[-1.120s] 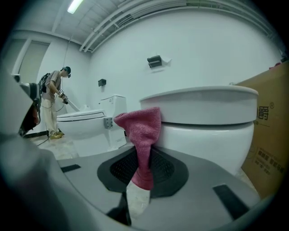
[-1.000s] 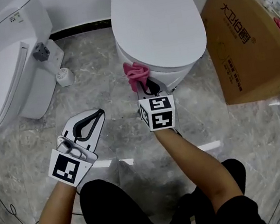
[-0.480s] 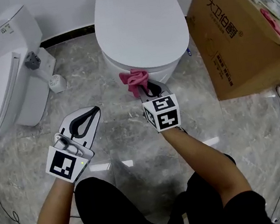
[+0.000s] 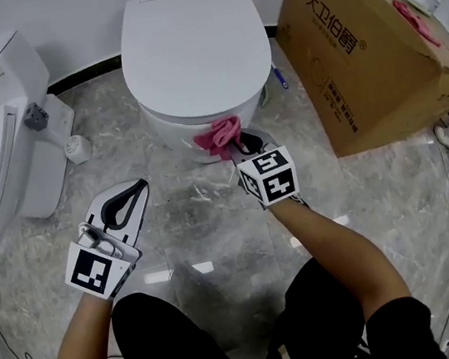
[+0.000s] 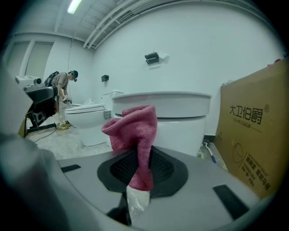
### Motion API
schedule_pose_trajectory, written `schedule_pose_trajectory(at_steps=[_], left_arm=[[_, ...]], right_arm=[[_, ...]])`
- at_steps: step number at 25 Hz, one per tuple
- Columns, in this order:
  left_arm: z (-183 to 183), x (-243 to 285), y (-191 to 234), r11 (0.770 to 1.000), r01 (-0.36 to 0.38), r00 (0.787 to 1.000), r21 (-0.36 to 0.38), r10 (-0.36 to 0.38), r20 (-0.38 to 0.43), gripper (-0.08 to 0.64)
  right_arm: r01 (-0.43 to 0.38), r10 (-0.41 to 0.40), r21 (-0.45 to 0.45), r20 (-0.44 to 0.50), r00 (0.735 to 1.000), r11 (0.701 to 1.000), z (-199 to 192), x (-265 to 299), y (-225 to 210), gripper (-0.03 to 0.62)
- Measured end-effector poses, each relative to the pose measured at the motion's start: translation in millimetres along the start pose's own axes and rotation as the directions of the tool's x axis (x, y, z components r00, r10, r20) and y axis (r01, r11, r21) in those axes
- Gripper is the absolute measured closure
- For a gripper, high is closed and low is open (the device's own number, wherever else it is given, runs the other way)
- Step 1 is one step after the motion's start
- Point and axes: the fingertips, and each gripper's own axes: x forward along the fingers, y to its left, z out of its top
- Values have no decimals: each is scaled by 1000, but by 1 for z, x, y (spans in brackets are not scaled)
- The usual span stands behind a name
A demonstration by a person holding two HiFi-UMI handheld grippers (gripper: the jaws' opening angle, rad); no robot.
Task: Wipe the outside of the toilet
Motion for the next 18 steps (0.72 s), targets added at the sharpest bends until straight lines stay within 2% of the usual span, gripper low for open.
schedule_pose_trajectory(at_steps=[3,6,10,11,14,15,18], left_arm=[[1,2,-5,1000,7,1000,17,-7,-22,543],[1,3,-5,1000,2,999,25,-1,-34,543],[-5,8,-10,999,9,998,30,-7,-59,543],[-7,9,-12,999,16,997,37,-13,-70,543],[-11,11,-20,998,27,995,54,-22,-97,543],[-10,10,-22,998,27,995,54,-21,-102,543],[-9,8,-26,997,34,994,63,-27,-108,543]], right_arm=[[7,-7,26,1,1000,1000,-5,-4,-21,509],[21,-21,14,6,1000,1000,-7,-6,-44,509],[95,-99,119,25,995,988,-6,-5,-96,514],[104,-107,109,20,994,989,-4,-3,-108,514],[119,-120,-32,-12,993,992,2,7,-128,515],[129,-130,-45,-19,991,991,4,10,-136,515],[170,-170,0,-22,985,986,10,19,-160,515]])
